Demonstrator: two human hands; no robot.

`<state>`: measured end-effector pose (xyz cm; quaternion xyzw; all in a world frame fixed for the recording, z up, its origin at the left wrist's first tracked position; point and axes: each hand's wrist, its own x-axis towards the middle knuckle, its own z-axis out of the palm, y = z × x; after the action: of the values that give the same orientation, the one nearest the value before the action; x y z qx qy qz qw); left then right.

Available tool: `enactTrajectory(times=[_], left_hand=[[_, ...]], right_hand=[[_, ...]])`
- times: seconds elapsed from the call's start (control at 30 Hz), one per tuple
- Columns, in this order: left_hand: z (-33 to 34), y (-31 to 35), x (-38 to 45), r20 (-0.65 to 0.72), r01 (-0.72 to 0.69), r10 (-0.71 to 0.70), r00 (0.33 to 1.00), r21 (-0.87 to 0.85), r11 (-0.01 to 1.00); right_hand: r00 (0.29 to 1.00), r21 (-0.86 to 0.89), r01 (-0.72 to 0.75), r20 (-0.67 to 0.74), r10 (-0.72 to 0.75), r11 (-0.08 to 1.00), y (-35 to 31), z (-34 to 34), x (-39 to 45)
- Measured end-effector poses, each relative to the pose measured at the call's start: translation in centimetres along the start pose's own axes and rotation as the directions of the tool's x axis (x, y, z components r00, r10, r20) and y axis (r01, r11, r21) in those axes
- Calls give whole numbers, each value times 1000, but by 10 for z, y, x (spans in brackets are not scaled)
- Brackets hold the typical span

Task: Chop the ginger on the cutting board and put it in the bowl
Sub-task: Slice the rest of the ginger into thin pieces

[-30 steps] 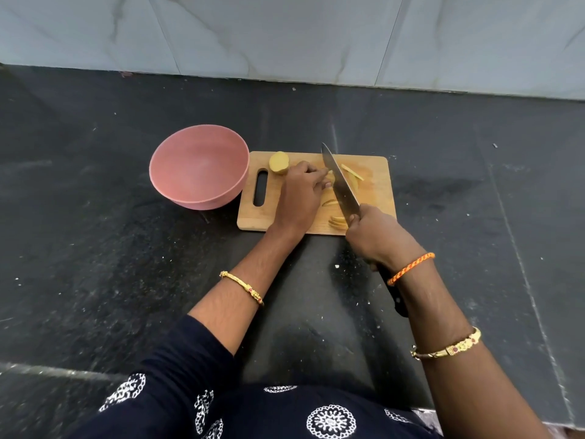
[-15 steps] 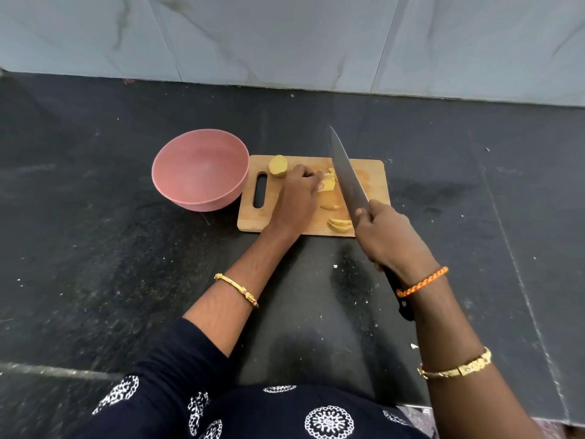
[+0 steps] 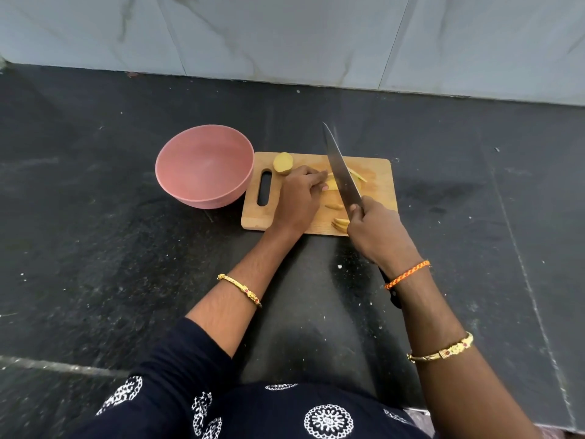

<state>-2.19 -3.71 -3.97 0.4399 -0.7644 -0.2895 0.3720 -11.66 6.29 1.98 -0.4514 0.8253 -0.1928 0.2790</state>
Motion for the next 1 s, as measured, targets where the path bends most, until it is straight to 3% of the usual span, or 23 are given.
enactTrajectory(times=[0.27, 0.43, 0.63, 0.83, 1.0], left_hand=[[-1, 1, -2, -65, 44, -50, 997, -86, 995], [1, 3, -2, -79, 92, -101, 992, -106, 990], [1, 2, -3, -53, 137, -141, 989, -74, 988], [1, 0, -4, -43, 193, -198, 979, -99, 976], [-1, 1, -4, -38, 188, -194, 980, -118, 975]], right_hand=[[999, -89, -41, 11, 42, 995, -11, 2, 4], [989, -202, -105, 84, 124, 974, -14, 5, 3], [964, -201, -150, 189, 188, 968, -8, -8, -9], [996, -68, -74, 39, 76, 995, -7, -20, -18], [999, -69, -36, 30, 39, 997, -10, -10, -5]])
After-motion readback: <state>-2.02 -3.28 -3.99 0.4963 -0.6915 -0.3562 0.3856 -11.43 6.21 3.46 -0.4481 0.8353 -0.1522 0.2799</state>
